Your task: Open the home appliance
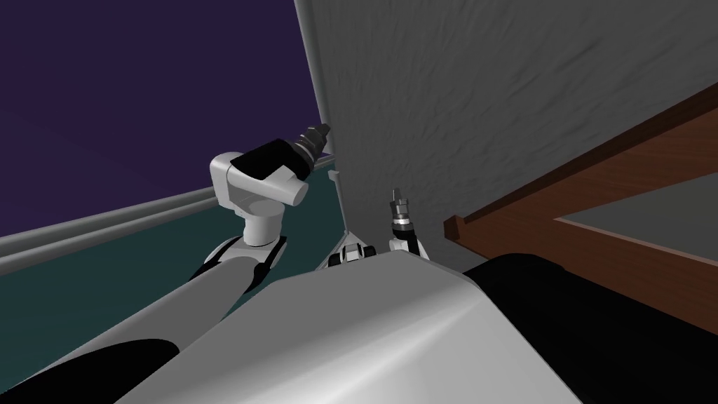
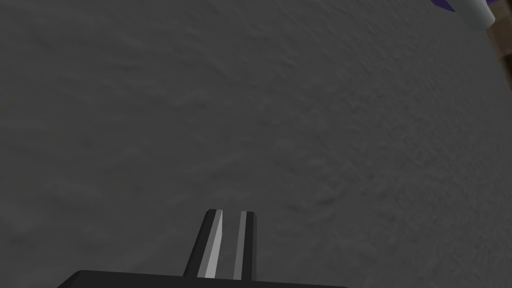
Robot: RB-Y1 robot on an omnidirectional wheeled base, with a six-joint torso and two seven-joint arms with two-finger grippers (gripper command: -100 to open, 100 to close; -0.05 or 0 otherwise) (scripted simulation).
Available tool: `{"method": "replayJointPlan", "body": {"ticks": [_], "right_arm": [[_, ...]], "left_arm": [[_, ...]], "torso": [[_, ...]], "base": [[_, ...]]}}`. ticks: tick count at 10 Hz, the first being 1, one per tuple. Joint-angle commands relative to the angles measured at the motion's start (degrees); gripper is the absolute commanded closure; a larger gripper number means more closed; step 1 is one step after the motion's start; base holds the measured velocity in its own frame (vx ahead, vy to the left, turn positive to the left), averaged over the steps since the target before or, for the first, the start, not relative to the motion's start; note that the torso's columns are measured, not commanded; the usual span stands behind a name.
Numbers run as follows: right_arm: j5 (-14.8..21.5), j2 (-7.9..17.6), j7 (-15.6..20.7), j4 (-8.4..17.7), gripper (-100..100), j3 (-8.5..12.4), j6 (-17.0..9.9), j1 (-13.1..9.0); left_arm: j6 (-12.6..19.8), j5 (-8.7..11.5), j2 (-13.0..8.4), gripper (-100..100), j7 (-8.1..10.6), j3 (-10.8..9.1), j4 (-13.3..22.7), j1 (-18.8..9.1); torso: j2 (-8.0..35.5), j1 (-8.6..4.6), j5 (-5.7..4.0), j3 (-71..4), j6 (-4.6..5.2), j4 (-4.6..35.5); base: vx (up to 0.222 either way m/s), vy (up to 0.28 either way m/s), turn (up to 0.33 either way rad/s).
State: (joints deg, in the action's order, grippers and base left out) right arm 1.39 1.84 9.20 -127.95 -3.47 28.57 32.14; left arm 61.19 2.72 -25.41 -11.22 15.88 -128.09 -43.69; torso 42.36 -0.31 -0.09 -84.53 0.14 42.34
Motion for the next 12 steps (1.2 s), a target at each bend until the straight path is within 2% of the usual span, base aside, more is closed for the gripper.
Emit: {"method": "replayJointPlan", "body": {"ticks": [1,3,4,8,10,12], "right_arm": [[0.0,0.0,0.0,0.0,0,-0.1,0.0,0.0],[0.1,0.1,0.0,0.1,0,-0.3,0.0,0.0],[0.1,0.1,0.0,0.1,0,-0.3,-0.1,0.0],[0.2,0.2,0.0,0.2,0,-0.6,-0.1,0.0],[0.2,0.2,0.0,0.2,0,-0.7,-0.1,-0.1],[0.3,0.2,0.0,0.2,0,-0.8,-0.1,-0.1]], "left_arm": [[3.3,0.3,-1.0,-100,-0.39,0.33,0.2,-2.3],[7.2,0.7,-2.4,-100,-0.98,0.90,0.7,-5.9],[7.7,0.7,-2.4,-100,-0.98,0.90,0.7,-5.9],[13.8,1.2,-4.7,-100,-1.80,1.71,1.1,-10.9],[15.5,1.3,-5.4,-100,-2.03,1.94,1.1,-12.3],[15.2,1.3,-5.2,-100,-1.96,1.88,1.0,-12.0]], "torso": [[0.0,0.02,0.00,0.0,0.01,0.0],[0.0,0.10,0.02,0.0,-0.04,0.0],[0.0,0.11,0.03,0.0,-0.03,0.0],[0.0,0.13,0.03,0.0,-0.05,0.0],[-0.1,0.17,0.04,0.0,-0.07,0.0],[-0.1,0.19,0.05,0.0,-0.09,-0.1]], "base": [[0.003,-0.002,-0.013],[0.003,0.000,-0.041],[0.004,-0.003,-0.020],[0.001,0.000,-0.020],[0.001,0.000,-0.024],[0.000,0.000,0.000]]}}
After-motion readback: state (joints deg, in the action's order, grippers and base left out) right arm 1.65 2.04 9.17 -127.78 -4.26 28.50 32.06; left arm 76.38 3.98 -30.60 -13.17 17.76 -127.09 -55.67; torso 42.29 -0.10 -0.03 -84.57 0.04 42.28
